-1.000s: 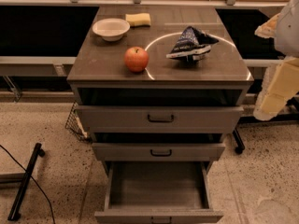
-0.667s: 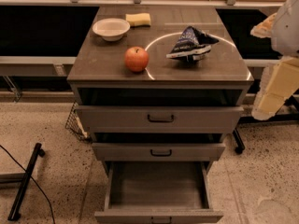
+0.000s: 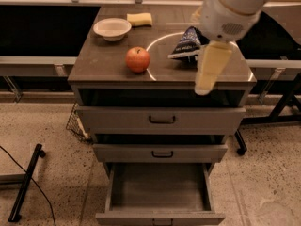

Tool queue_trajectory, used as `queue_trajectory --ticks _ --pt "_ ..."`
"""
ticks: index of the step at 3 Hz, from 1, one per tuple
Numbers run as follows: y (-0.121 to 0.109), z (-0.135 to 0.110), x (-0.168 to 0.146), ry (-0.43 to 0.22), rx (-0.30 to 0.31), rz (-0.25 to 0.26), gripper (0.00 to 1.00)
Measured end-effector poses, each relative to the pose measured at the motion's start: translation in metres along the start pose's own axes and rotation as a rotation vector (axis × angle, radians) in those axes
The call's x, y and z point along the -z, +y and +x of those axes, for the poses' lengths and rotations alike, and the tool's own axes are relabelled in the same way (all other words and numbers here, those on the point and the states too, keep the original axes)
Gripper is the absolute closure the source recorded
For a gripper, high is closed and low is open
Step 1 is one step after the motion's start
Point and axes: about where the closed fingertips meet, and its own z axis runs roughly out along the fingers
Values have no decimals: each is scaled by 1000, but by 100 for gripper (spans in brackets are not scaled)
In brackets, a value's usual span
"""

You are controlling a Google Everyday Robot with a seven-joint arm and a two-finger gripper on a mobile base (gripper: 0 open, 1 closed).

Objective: Place apple into bottom drawer

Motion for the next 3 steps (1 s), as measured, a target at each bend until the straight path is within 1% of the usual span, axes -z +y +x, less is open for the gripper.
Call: queue_trajectory --ticks 1,2,3 --pt "-37 -42 -33 -10 21 34 0" --pt "-58 -60 -64 44 -18 109 0" --pt "-59 -57 -63 51 -27 115 0"
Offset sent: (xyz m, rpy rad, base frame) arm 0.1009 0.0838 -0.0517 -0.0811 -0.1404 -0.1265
